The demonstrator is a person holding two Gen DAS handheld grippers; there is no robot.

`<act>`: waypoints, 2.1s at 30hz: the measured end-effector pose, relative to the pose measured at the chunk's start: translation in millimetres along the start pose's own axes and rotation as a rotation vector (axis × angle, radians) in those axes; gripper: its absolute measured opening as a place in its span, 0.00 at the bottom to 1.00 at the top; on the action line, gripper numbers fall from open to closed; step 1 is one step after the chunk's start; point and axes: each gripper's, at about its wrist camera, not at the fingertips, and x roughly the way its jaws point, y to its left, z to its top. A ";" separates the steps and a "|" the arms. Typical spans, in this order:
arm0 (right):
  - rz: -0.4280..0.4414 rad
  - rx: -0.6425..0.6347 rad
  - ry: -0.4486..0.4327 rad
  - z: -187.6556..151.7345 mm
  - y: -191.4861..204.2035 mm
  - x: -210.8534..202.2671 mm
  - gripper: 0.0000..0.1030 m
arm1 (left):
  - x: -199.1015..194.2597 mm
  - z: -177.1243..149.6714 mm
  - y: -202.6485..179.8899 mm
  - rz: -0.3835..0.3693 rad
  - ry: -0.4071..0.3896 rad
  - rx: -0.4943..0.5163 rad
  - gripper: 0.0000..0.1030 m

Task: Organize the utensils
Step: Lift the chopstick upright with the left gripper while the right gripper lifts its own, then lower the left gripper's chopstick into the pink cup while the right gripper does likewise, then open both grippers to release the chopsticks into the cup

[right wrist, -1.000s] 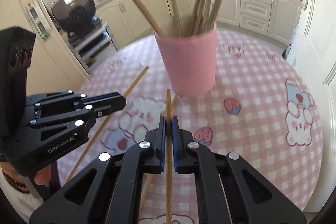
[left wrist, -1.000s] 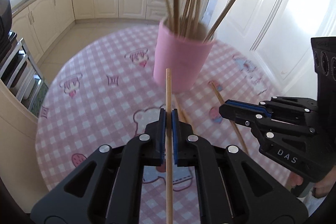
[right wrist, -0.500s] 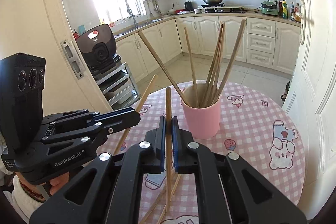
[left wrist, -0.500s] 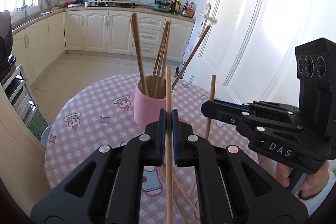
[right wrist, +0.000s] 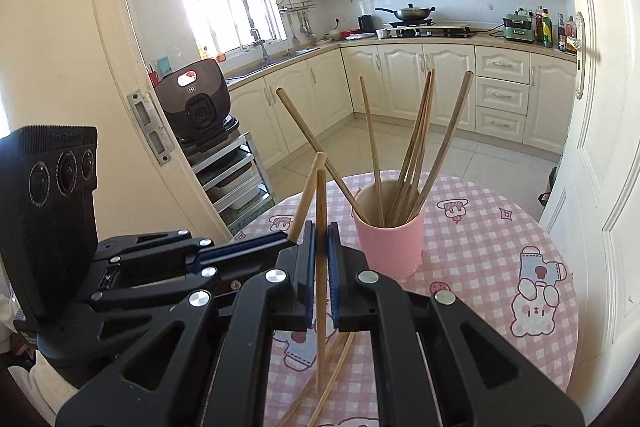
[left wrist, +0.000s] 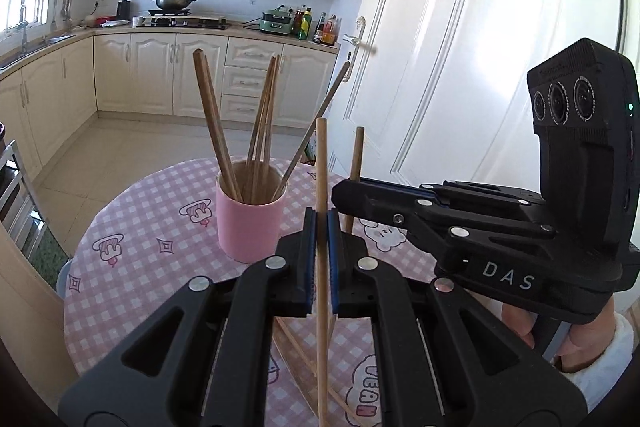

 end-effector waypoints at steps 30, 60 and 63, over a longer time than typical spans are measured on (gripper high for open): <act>-0.151 -0.057 -0.351 84.1 -26.8 -8.8 0.04 | 24.1 87.3 30.8 0.288 -0.520 -0.079 0.06; -0.158 0.010 -0.216 56.0 -45.5 26.2 0.13 | 28.9 76.2 26.8 0.345 -0.442 0.013 0.62; -0.166 0.026 -0.232 53.0 -43.1 17.4 0.37 | 17.0 75.4 17.5 0.359 -0.452 0.048 0.65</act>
